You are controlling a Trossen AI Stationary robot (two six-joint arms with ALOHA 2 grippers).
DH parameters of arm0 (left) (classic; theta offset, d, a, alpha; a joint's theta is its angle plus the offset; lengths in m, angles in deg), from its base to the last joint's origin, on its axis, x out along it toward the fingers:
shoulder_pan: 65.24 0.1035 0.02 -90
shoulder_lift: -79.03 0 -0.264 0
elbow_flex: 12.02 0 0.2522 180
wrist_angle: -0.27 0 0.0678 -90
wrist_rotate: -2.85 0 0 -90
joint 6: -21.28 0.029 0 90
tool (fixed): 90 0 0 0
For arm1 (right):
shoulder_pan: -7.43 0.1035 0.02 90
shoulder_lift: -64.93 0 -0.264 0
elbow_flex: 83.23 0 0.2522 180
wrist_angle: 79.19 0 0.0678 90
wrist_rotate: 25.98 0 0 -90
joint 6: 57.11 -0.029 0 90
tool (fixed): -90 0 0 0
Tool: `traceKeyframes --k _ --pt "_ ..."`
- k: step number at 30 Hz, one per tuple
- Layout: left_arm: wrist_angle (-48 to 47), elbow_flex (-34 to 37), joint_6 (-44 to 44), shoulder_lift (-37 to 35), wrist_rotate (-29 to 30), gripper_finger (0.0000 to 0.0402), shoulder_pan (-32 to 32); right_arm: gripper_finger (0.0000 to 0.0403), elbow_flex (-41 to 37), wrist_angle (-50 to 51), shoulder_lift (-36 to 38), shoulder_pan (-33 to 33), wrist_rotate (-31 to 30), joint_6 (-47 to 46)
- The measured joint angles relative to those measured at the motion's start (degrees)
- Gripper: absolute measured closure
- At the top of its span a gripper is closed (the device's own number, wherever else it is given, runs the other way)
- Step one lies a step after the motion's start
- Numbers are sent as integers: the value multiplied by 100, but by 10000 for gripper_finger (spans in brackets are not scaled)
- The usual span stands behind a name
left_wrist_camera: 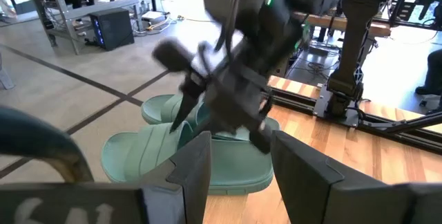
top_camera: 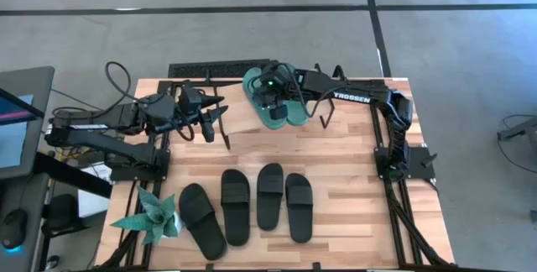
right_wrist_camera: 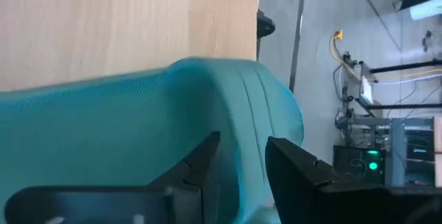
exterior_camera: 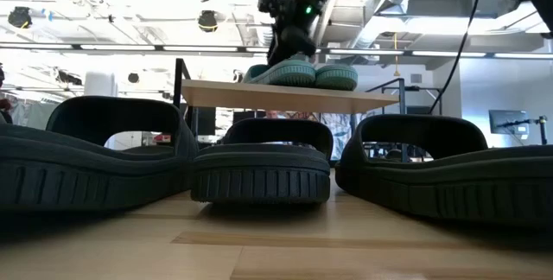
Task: Pick and place slides into the shelf
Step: Put the green slide on the shelf
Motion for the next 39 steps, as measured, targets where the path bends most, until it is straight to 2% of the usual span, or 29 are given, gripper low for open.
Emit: traceKeyframes --k 4,7,15,24,39 --pt "-7 0 -4 0 1 262 -2 300 -5 -153 -176 54 -96 20" --pt "-17 0 -2 0 1 262 -2 300 -18 -361 -238 92 -450 -22" --pt "-13 0 -2 0 4 262 0 306 -14 -400 -229 -43 -483 -142" --pt "-15 0 101 0 142 262 0 393 -11 -211 -225 -41 -494 -363" --pt "-15 0 103 0 149 262 0 398 -7 -11 -218 -24 -807 -996"
